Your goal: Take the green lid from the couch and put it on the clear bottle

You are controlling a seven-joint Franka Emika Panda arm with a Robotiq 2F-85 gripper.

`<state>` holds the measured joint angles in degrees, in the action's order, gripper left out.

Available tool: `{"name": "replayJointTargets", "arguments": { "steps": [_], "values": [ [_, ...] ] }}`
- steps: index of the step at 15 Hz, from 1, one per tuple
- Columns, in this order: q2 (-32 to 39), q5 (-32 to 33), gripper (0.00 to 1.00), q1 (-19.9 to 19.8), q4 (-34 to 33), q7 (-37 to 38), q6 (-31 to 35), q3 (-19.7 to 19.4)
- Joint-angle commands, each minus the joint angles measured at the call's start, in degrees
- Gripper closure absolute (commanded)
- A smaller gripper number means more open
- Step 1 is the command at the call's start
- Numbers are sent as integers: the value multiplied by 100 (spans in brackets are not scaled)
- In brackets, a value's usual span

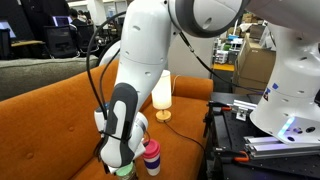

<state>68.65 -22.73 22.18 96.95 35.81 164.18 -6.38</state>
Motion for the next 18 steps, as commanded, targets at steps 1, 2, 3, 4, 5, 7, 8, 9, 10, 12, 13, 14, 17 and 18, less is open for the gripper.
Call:
{"name": "replayJointTargets", "arguments": {
  "steps": [1,2,3,4,5,7,8,9,10,12,13,14,17,18],
  "values": [
    [113,246,30,-87,-243,240,-299,-18],
    [134,283,30,-93,-270,264,-332,-28],
    [144,319,30,-105,-289,281,-369,-30],
    [137,344,30,-120,-297,285,-405,-24],
    [131,368,30,-132,-304,281,-445,-20],
    [75,425,30,-180,-281,261,-575,13],
    [50,441,30,-220,-275,229,-639,46],
    [45,453,30,-252,-285,209,-684,71],
    [50,460,30,-315,-316,169,-741,131],
    [69,432,30,-467,-385,74,-769,294],
    [81,411,30,-541,-421,43,-798,378],
    [95,394,30,-604,-455,27,-834,446],
    [146,369,30,-736,-564,30,-943,582],
    [173,360,30,-780,-601,35,-980,615]
  ]
}}
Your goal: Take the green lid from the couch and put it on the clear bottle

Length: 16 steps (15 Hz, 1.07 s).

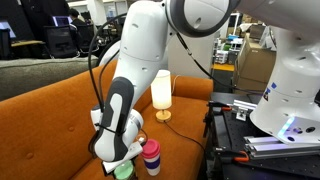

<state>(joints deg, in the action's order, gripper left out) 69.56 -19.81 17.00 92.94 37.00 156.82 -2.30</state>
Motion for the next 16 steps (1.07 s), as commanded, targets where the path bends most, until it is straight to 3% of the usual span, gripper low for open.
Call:
{"name": "replayJointTargets", "arguments": {
  "steps": [1,13,14,16],
  "values": [
    [105,67,30,-284,-228,-65,-281,220],
    [447,35,30,-538,-751,20,-657,270],
    [466,33,1,-559,-766,23,-719,272],
    [489,38,0,-600,-800,-1,-795,286]
  ]
}}
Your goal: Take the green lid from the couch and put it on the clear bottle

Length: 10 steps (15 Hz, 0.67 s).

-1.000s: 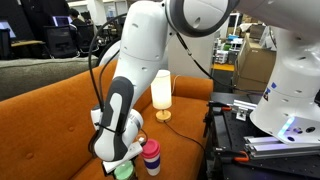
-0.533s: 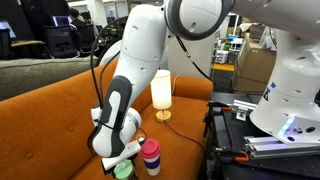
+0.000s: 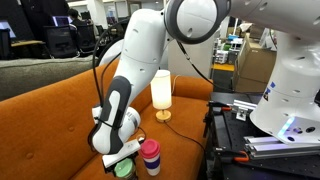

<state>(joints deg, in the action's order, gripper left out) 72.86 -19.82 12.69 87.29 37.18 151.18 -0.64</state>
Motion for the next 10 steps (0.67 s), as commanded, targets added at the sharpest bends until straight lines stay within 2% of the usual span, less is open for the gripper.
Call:
{"name": "replayJointTargets", "arguments": {
  "steps": [1,10],
  "values": [
    [176,37,0,-186,-234,-23,-260,119],
    [269,12,0,-318,-273,-99,-251,185]
  ]
}}
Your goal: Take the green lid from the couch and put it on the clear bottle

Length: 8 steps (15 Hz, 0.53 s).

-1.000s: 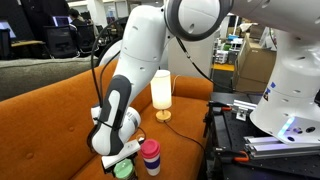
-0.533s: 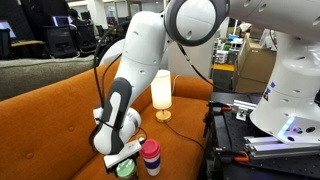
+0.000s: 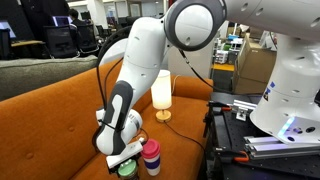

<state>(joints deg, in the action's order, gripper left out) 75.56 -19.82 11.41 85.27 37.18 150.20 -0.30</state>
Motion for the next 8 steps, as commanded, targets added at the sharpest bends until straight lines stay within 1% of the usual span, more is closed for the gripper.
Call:
{"name": "replayJointTargets", "arguments": {
  "steps": [1,8],
  "values": [
    [-36,5,0,-215,-33,-141,-120,180],
    [-336,-43,0,-412,336,-479,-40,362]
  ]
}}
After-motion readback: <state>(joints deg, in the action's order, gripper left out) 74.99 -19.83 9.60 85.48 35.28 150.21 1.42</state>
